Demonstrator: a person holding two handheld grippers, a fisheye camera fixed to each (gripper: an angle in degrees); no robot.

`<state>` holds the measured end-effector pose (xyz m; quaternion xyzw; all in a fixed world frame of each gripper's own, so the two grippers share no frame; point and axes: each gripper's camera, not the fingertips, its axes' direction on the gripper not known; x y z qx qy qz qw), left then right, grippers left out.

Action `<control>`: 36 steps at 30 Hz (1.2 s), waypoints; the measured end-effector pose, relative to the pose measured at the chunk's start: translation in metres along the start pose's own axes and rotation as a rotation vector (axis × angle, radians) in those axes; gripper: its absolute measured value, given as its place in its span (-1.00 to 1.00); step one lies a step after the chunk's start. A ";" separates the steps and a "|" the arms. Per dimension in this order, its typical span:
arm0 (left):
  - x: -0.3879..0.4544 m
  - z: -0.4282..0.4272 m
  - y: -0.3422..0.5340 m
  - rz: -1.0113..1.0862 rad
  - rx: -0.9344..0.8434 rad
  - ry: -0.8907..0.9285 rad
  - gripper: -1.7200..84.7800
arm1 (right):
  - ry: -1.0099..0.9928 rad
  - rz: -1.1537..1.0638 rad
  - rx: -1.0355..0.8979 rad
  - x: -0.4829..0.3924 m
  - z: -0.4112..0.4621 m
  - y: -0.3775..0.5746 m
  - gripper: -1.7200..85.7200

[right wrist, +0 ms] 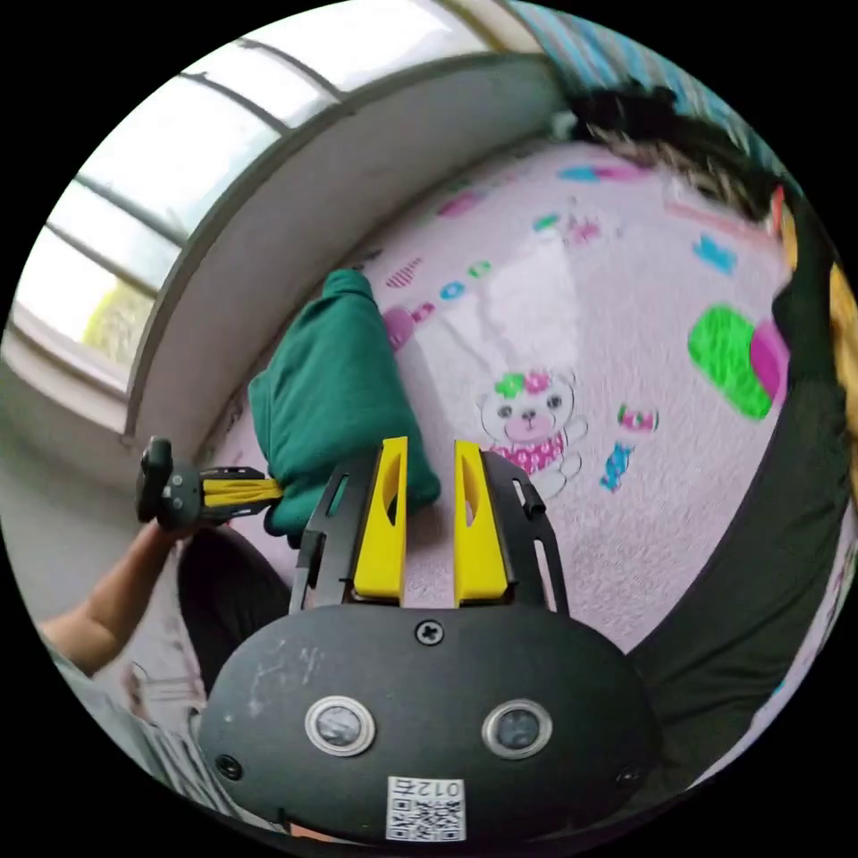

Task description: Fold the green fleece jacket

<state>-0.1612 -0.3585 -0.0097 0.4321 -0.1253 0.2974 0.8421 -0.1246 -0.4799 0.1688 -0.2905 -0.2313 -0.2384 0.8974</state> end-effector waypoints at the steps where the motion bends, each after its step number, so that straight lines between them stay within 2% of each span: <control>1: -0.001 -0.002 0.001 0.000 -0.002 -0.003 -0.97 | 0.006 -0.101 -0.015 -0.030 0.003 -0.002 -0.79; 6: -0.015 -0.010 0.007 -0.031 -0.012 0.023 -0.96 | 0.000 -0.454 -0.161 -0.145 0.054 0.007 -0.83; 8: -0.021 -0.014 0.013 -0.041 -0.001 0.034 -0.96 | 0.118 -0.584 -0.339 -0.185 0.103 0.022 -0.83; 11: -0.031 -0.027 0.023 -0.033 0.029 0.055 -0.96 | 0.263 -0.672 -0.368 -0.220 0.124 0.034 -0.83; 14: -0.065 -0.055 0.033 -0.101 0.079 0.215 -0.96 | 0.322 -0.730 -0.396 -0.245 0.129 0.041 -0.83; 16: -0.103 -0.087 0.040 -0.208 0.219 0.201 -0.96 | 0.320 -0.724 -0.384 -0.253 0.131 0.045 -0.83; 18: -0.134 -0.098 0.038 -0.315 0.267 0.155 -0.95 | 0.309 -0.703 -0.371 -0.259 0.132 0.048 -0.83; 20: -0.159 -0.096 0.032 -0.384 0.265 0.119 -0.95 | 0.301 -0.696 -0.377 -0.268 0.133 0.049 -0.83; 23: -0.187 -0.067 0.021 -0.446 0.149 0.068 -0.95 | 0.321 -0.733 -0.368 -0.281 0.135 0.056 -0.83; 25: -0.201 -0.031 0.027 -0.471 0.078 0.119 -0.94 | 0.320 -0.740 -0.359 -0.286 0.137 0.059 -0.83; 32: -0.241 -0.029 0.054 -0.462 0.150 0.141 -0.93 | 0.243 -0.666 -0.372 -0.289 0.140 0.049 -0.83; 36: -0.295 -0.053 0.108 -0.627 0.208 0.381 -0.88 | 0.217 -0.634 -0.378 -0.289 0.137 0.043 -0.84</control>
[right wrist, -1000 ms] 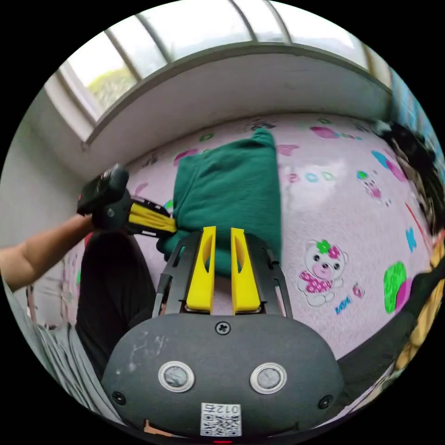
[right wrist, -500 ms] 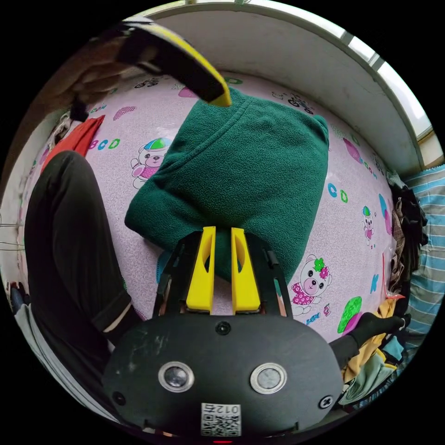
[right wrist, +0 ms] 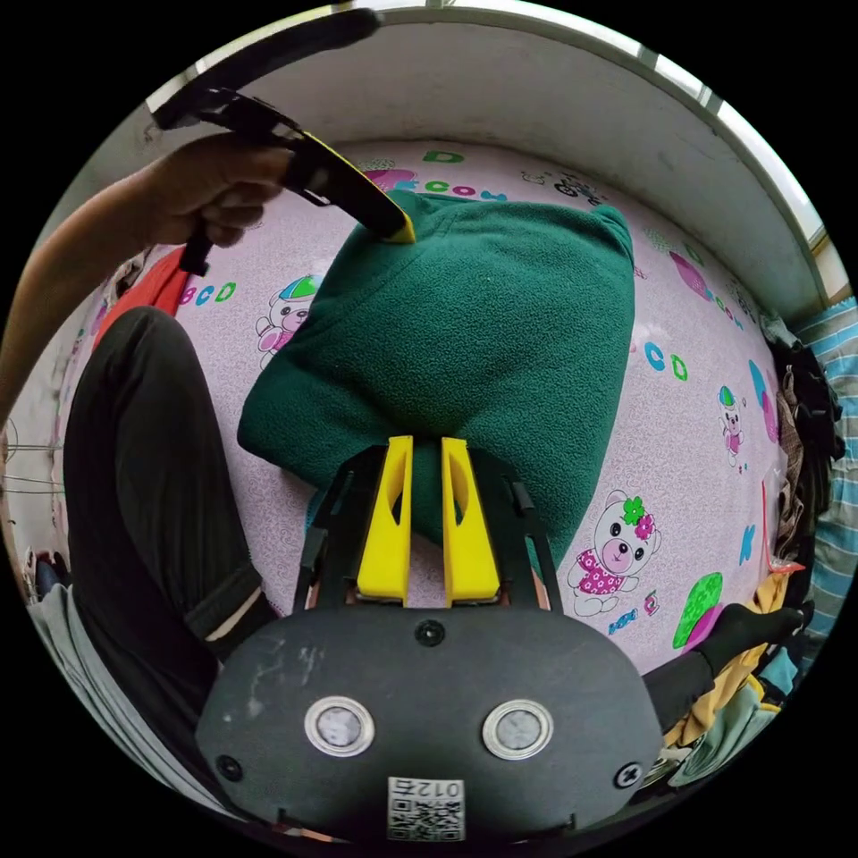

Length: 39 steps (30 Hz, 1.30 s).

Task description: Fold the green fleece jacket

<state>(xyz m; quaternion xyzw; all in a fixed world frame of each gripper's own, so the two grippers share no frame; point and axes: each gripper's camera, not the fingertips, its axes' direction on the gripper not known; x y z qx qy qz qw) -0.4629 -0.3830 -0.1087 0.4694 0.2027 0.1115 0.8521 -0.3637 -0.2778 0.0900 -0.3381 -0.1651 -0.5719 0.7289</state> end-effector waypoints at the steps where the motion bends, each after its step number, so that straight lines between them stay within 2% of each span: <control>1: -0.014 -0.012 0.008 -0.053 0.006 0.013 -0.84 | 0.000 0.003 0.002 0.000 -0.001 -0.001 -0.83; 3: -0.039 -0.020 0.019 -0.153 -0.029 0.072 -0.75 | 0.006 -0.001 0.004 -0.002 -0.002 -0.003 -0.83; 5: -0.067 -0.018 0.030 -0.237 -0.053 0.208 -0.65 | 0.030 -0.017 -0.002 -0.005 -0.003 -0.006 -0.83; 7: -0.105 -0.007 0.044 -0.352 -0.046 0.429 -0.57 | 0.028 -0.014 -0.009 -0.003 -0.005 -0.009 -0.83; 11: -0.144 0.017 0.057 -0.445 -0.089 0.542 -0.51 | -0.024 0.018 -0.008 0.013 -0.010 -0.012 -0.83; 13: -0.162 0.028 0.062 -0.467 -0.072 0.681 -0.49 | -0.043 0.027 -0.004 0.020 -0.012 -0.013 -0.83; 21: -0.203 0.026 0.074 -0.475 -0.002 0.757 -0.50 | -0.148 0.074 0.024 0.064 -0.019 -0.014 -0.84; 27: -0.223 0.018 0.081 -0.465 0.027 0.811 -0.58 | -0.353 0.106 0.028 0.124 -0.032 -0.013 -0.88; 29: -0.228 0.015 0.084 -0.461 0.030 0.824 -0.59 | -0.476 0.145 0.097 0.167 -0.053 -0.008 -0.92; 31: -0.233 0.009 0.088 -0.451 0.034 0.826 -0.60 | -0.494 0.233 0.189 0.209 -0.071 -0.002 -0.92; 34: -0.236 0.000 0.093 -0.437 0.040 0.817 -0.61 | -0.507 0.390 0.251 0.280 -0.074 0.005 -0.84; 39: -0.241 -0.011 0.104 -0.427 0.041 0.825 -0.62 | -0.834 0.475 0.086 0.353 -0.001 -0.001 -0.62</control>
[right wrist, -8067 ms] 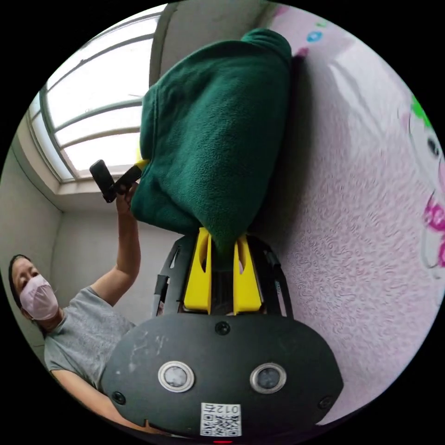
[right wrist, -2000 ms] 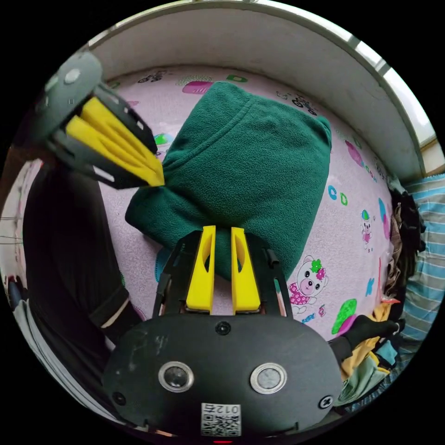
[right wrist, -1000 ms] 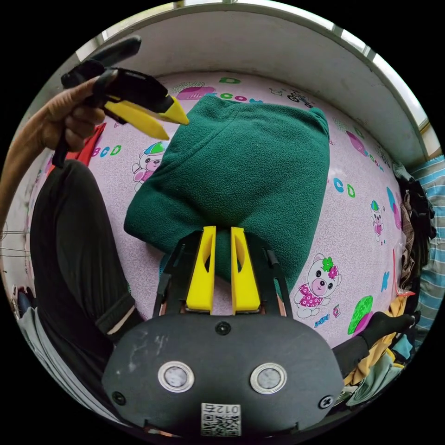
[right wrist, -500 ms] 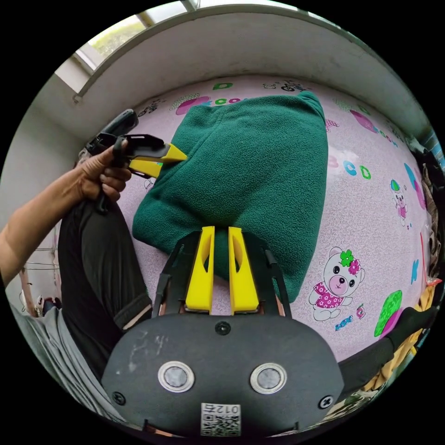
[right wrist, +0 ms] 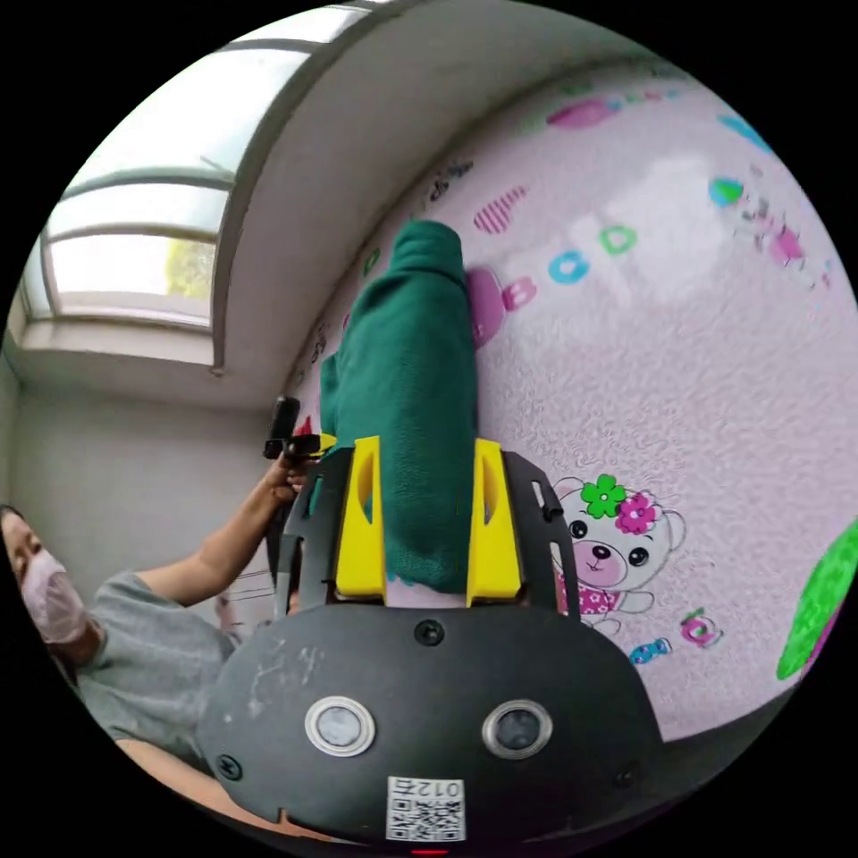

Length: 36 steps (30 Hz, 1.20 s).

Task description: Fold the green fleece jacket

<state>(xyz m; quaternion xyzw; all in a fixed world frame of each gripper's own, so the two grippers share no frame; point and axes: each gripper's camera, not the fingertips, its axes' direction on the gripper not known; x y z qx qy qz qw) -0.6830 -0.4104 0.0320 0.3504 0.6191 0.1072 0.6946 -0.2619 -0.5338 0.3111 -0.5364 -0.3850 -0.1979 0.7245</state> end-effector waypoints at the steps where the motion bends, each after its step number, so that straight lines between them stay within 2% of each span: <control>1: 0.001 -0.003 0.003 0.003 0.000 0.001 -0.63 | -0.071 0.032 -0.022 0.020 0.004 -0.007 -0.59; 5: 0.002 -0.011 0.014 0.006 -0.003 0.011 -0.63 | -0.248 0.071 -0.043 0.063 0.016 -0.026 -0.55; 12: 0.009 -0.026 0.040 0.027 -0.008 0.033 -0.64 | -0.338 0.049 -0.055 0.080 0.020 -0.041 -0.67; 16: 0.030 -0.042 0.064 0.100 0.027 0.010 -0.66 | -0.274 -0.008 0.039 0.059 0.009 -0.034 -0.75; 20: 0.056 -0.076 0.091 0.138 0.104 0.080 -0.66 | -0.346 -0.065 0.133 0.021 -0.010 -0.029 -0.77; 24: 0.118 -0.156 0.137 0.265 0.176 0.015 -0.66 | -0.400 -0.140 0.145 -0.031 -0.008 -0.039 -0.77; 28: 0.161 -0.269 0.215 0.331 0.294 -0.098 -0.65 | -0.474 -0.255 0.102 -0.113 0.038 -0.060 -0.77; 32: 0.163 -0.358 0.303 0.294 0.400 -0.188 -0.65 | -0.549 -0.330 0.001 -0.187 0.125 -0.080 -0.76; 36: 0.127 -0.434 0.412 0.156 0.508 -0.240 -0.65 | -0.585 -0.315 -0.134 -0.231 0.222 -0.087 -0.76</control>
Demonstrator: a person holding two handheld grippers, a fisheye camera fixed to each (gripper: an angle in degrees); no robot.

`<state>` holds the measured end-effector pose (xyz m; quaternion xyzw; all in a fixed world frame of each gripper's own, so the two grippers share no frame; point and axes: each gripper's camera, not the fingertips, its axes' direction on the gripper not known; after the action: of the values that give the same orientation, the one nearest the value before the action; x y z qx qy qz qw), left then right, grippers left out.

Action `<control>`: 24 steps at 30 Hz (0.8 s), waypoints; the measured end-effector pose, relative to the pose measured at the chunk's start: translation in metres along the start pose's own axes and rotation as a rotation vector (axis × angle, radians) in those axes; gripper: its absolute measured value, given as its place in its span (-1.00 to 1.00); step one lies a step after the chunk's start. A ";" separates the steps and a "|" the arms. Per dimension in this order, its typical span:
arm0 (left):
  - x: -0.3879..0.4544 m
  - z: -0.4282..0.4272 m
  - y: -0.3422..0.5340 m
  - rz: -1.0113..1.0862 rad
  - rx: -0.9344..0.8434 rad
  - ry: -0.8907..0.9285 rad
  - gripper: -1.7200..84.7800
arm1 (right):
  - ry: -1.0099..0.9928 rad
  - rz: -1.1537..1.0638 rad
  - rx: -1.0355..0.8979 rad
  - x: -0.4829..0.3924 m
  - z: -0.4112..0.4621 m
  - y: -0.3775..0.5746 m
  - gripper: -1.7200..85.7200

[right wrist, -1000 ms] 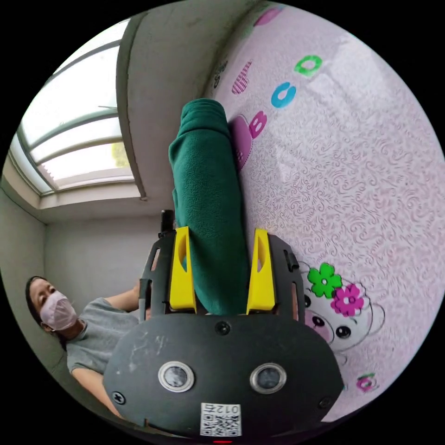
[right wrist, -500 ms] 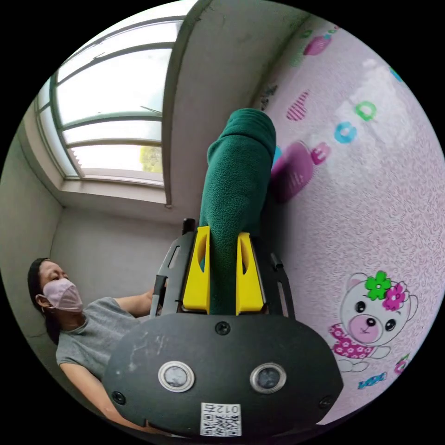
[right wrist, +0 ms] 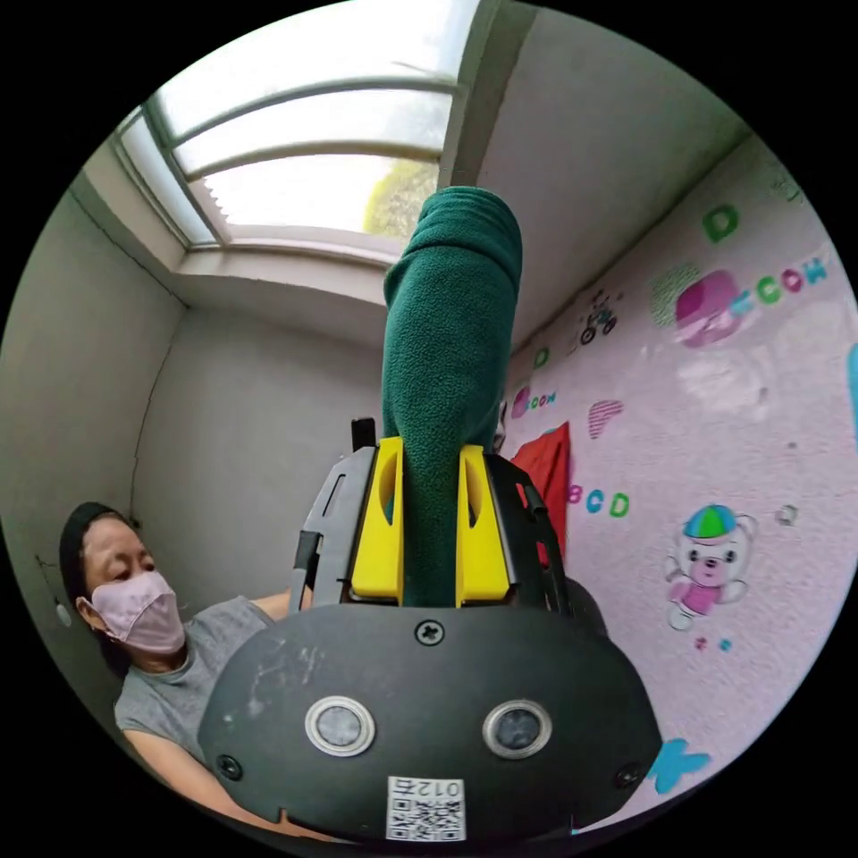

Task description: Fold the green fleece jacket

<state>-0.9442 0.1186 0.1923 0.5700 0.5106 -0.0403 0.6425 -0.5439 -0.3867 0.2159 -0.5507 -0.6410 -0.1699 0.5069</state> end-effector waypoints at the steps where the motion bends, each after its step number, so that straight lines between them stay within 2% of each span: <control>1: -0.016 -0.024 0.022 -0.047 0.018 -0.011 -0.65 | -0.009 0.028 -0.039 0.010 0.033 -0.005 -0.76; 5: -0.060 -0.081 0.089 -0.180 0.073 -0.027 -0.65 | 0.004 0.097 -0.183 0.042 0.135 -0.016 -0.76; 11: -0.105 -0.137 0.166 -0.312 0.147 -0.031 -0.66 | 0.032 0.139 -0.300 0.081 0.235 -0.027 -0.76; 24: -0.141 -0.135 0.219 -0.390 0.096 -0.046 -0.65 | 0.178 0.176 -0.355 0.149 0.310 -0.041 -0.76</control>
<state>-0.9547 0.2240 0.4653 0.4893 0.5940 -0.2011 0.6060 -0.7058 -0.0807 0.2216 -0.6680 -0.5032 -0.2832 0.4695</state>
